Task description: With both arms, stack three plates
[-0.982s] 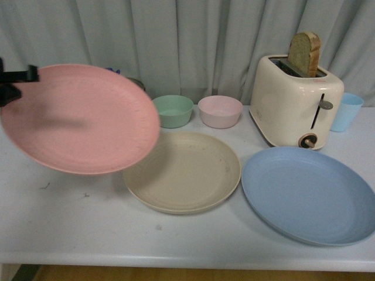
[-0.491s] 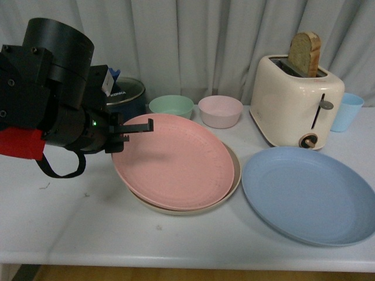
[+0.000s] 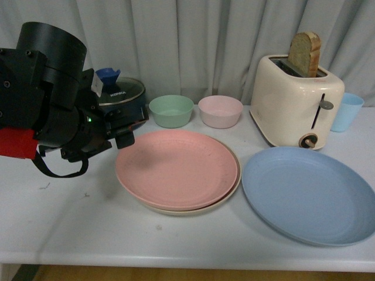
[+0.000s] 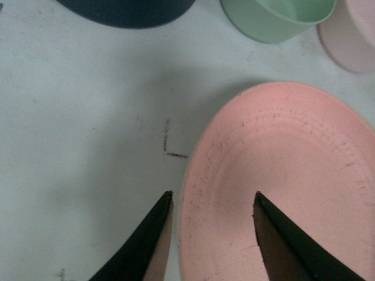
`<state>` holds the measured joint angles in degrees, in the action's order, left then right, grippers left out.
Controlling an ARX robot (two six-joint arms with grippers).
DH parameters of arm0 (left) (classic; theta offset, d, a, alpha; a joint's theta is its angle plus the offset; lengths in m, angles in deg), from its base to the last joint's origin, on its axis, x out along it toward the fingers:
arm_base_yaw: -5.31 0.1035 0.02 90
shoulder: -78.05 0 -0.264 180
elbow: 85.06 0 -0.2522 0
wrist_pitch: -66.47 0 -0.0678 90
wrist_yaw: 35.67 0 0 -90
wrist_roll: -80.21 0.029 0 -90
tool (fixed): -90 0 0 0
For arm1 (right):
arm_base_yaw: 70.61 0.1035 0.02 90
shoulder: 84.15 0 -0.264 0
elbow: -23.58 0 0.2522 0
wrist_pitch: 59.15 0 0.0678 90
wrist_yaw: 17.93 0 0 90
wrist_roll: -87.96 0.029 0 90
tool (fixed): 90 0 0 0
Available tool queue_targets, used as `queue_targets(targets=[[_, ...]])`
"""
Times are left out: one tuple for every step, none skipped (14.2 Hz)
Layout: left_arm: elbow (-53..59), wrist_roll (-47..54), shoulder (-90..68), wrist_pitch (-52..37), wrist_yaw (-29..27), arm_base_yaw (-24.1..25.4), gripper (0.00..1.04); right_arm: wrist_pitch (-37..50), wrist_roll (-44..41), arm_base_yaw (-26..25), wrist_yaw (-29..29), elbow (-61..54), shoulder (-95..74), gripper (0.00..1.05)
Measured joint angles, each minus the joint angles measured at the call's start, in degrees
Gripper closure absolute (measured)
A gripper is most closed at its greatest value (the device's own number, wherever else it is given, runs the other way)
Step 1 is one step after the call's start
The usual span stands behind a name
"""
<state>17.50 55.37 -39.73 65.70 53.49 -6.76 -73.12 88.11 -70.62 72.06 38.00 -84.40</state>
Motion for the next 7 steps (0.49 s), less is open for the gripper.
queue_targets(targets=[[1.0, -3.1, 1.5, -1.5, 1.0, 0.2, 0.50, 0.0, 0.0, 0.0, 0.0, 0.0, 0.0, 0.06], [4.2, -5.8, 5.2, -6.2, 0.7, 0.5, 0.35, 0.0, 0.0, 0.0, 0.0, 0.0, 0.0, 0.06], [7.6, -6.3, 10.0, -12.0, -1.0, 0.7, 0.23, 0.0, 0.0, 0.0, 0.0, 0.0, 0.0, 0.06], [10.3, -6.2, 14.7, -16.3, -2.4, 0.7, 0.12, 0.0, 0.0, 0.0, 0.0, 0.0, 0.0, 0.06], [12.5, -5.9, 19.5, -17.5, -3.0, 0.5, 0.05, 0.0, 0.0, 0.0, 0.0, 0.0, 0.0, 0.06], [16.9, -2.5, 23.8, -25.1, -6.3, -0.4, 0.12, 0.0, 0.0, 0.0, 0.0, 0.0, 0.0, 0.06], [23.7, 5.7, 28.8, -32.3, -10.1, -0.6, 0.25, 0.0, 0.0, 0.0, 0.0, 0.0, 0.0, 0.06]])
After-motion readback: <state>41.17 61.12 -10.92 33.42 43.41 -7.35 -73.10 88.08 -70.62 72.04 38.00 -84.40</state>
